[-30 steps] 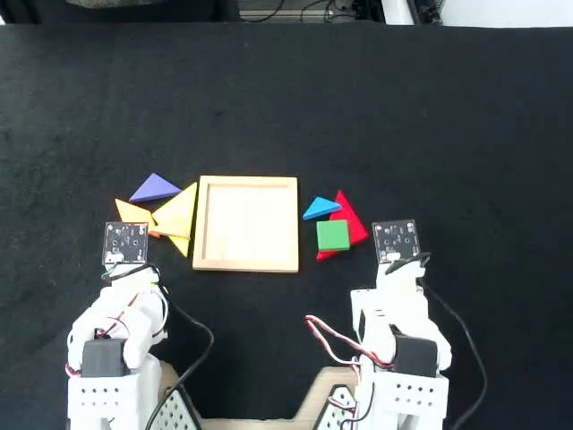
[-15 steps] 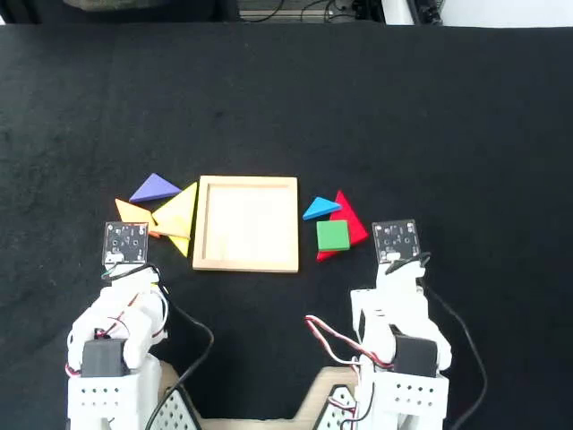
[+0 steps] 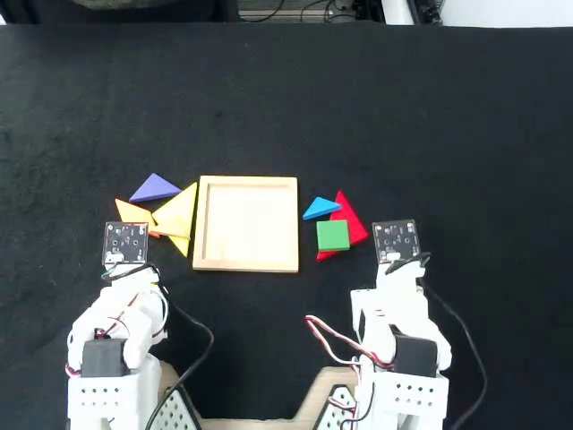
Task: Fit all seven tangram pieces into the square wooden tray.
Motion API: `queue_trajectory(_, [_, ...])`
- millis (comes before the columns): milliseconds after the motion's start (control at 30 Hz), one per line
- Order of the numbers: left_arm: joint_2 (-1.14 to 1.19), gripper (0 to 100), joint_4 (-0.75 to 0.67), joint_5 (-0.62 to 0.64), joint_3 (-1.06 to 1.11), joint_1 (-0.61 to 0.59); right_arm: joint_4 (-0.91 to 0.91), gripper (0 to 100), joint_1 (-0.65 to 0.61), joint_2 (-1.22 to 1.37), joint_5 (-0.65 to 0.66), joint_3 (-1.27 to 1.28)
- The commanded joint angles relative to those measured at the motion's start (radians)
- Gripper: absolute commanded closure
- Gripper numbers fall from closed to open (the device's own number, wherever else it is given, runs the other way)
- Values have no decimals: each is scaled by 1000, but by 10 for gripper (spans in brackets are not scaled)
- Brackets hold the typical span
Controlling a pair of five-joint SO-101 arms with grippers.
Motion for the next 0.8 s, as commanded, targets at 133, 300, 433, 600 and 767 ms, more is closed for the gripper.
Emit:
queue_trajectory(133, [-6,970,2,-5,19,10,-9,987,9,-65,-3,1])
queue_trajectory(300, [-6,970,2,-5,19,38,-9,987,9,-65,-3,1])
queue_trajectory(433, [-6,970,2,-5,19,31,-9,987,9,-65,-6,1])
queue_trajectory(600, [-6,970,2,-6,19,38,-9,987,8,-65,-3,1])
queue_trajectory(767, [-6,970,-3,-5,19,41,-9,987,8,-65,-3,1])
